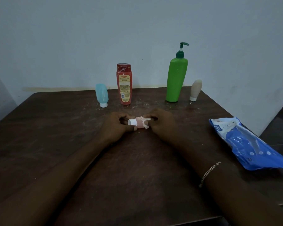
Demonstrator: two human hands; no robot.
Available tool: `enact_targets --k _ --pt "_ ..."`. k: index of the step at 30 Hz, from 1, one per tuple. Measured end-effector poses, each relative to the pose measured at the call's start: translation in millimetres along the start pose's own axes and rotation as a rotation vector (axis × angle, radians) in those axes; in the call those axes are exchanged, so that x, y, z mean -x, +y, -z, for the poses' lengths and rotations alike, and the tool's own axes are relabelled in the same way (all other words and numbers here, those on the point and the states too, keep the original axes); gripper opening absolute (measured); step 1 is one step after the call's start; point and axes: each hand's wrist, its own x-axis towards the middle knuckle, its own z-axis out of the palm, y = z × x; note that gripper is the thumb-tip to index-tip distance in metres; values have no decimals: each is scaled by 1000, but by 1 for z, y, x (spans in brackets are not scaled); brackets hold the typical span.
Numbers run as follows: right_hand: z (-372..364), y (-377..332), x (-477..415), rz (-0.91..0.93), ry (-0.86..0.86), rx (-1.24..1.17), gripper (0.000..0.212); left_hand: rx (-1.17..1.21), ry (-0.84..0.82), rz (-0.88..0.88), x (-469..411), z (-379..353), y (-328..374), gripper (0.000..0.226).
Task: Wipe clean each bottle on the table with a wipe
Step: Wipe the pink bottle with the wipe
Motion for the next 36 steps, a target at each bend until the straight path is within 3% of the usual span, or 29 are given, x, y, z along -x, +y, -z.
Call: enact_targets --k 2,7,12,17,24,29,34,36 --pt "-1 -5 -2 -9 -4 -16 31 -28 2 -25 1 -1 2 30" --pt "-7 -19 5 173 -90 97 29 8 3 -56 3 0 0 23" --pt "0 -2 -2 29 -10 70 25 -33 10 -63 1 -2 1 28" --pt "-11 -16 1 119 -45 77 26 -23 -8 -88 1 -3 -1 24" --pt "-2 -5 -3 22 24 49 25 -76 19 -117 2 -6 0 24" --pt "-9 -17 6 138 -86 96 26 -54 11 -120 2 -4 -1 24" --pt "5 6 1 6 48 60 22 -76 7 -110 2 -4 0 25" --pt "0 -3 -3 33 42 61 21 -85 9 -115 2 -5 1 25"
